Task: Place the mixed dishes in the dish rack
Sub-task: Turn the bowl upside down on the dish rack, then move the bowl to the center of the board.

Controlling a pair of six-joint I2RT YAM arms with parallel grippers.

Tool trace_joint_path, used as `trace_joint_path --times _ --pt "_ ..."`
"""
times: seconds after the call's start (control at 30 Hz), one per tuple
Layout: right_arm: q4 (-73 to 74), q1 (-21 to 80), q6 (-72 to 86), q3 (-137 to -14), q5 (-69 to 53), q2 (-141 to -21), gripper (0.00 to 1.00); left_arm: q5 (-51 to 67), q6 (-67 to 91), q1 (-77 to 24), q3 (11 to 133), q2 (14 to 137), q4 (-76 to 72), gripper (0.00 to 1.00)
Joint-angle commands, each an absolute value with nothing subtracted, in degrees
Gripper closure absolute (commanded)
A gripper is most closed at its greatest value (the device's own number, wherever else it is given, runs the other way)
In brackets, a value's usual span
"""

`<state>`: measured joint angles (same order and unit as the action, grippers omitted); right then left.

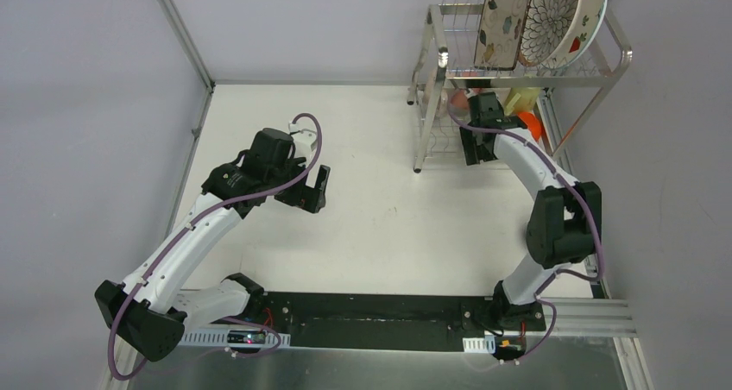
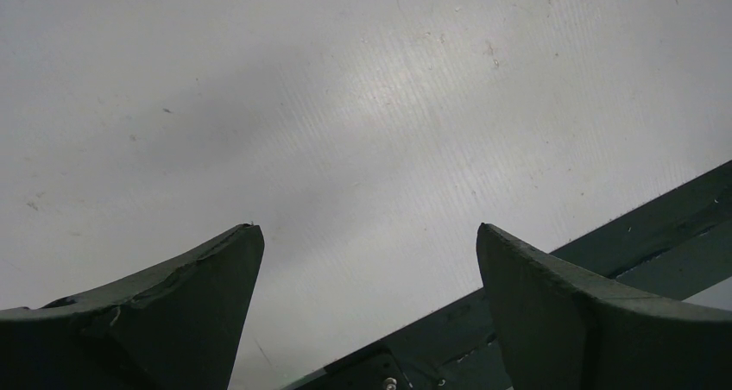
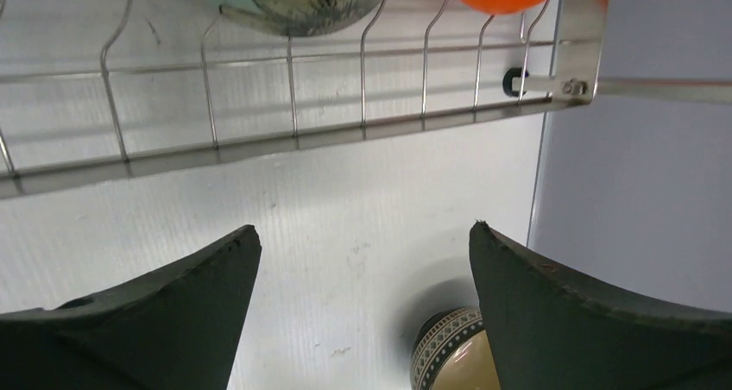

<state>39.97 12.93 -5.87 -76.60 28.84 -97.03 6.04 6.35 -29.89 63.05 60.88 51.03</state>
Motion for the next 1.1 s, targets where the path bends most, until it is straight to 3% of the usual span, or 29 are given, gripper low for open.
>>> trace_joint_path --times 0.0,0.47,0.57,0.83,1.07 --pt "47.8 13.7 1.2 -74.9 26.2 -92.2 0.07 6.4 5.0 -29.7 63.0 60.5 49.6 0.01" --pt "44.4 13.9 20.2 -59.9 12.8 -76.1 0.07 6.4 5.1 -29.7 63.0 60.7 49.6 0.01" --pt "44.2 13.9 27.1 -58.0 17.1 -72.1 0.01 6.2 5.1 -29.7 62.9 60.6 49.5 0.01" --pt "58.1 13.9 50.8 -58.9 34.2 -66.4 0.00 6.0 5.1 -29.7 62.9 60.6 49.6 0.01" --pt "72.1 11.3 68.3 -60.0 41.7 -69.6 0.15 5.3 5.1 -29.7 63.0 61.1 49.6 0.01"
